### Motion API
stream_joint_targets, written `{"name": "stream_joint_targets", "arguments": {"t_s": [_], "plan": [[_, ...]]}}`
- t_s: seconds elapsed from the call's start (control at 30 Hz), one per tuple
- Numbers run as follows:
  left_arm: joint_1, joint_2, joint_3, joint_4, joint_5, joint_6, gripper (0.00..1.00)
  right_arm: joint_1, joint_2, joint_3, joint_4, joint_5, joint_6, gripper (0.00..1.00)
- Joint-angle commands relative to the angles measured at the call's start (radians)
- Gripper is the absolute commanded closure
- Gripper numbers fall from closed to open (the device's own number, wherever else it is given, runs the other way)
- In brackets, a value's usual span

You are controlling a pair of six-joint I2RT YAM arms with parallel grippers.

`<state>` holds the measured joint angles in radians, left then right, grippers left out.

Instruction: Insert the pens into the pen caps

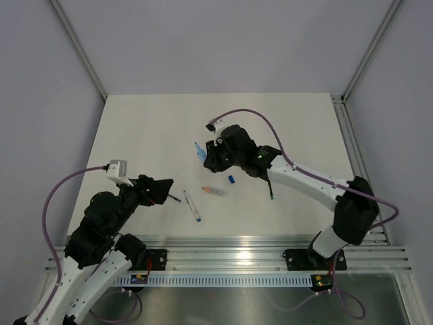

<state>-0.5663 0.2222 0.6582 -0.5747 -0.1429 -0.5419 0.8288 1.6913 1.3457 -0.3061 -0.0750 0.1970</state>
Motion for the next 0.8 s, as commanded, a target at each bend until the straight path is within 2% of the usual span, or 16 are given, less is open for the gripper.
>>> {"name": "stream_joint_targets", "arguments": {"t_s": [0.0, 0.17, 0.33, 0.5, 0.77], "plan": [[0.006, 0.103, -0.035, 0.194, 0.142, -0.082, 0.11, 0.069, -0.188, -0.17, 0.119, 0.021, 0.137, 0.73], [0.005, 0.261, -0.071, 0.419, 0.285, -0.164, 0.16, 0.144, -0.373, -0.335, 0.159, 0.124, 0.243, 0.73], [0.002, 0.376, -0.08, 0.568, 0.403, -0.193, 0.23, 0.211, -0.452, -0.427, 0.18, 0.181, 0.286, 0.73], [-0.007, 0.502, -0.065, 0.544, 0.482, -0.181, 0.32, 0.227, -0.453, -0.442, 0.194, 0.201, 0.289, 0.73], [-0.014, 0.529, -0.071, 0.565, 0.453, -0.173, 0.46, 0.25, -0.455, -0.434, 0.206, 0.202, 0.291, 0.73]]}}
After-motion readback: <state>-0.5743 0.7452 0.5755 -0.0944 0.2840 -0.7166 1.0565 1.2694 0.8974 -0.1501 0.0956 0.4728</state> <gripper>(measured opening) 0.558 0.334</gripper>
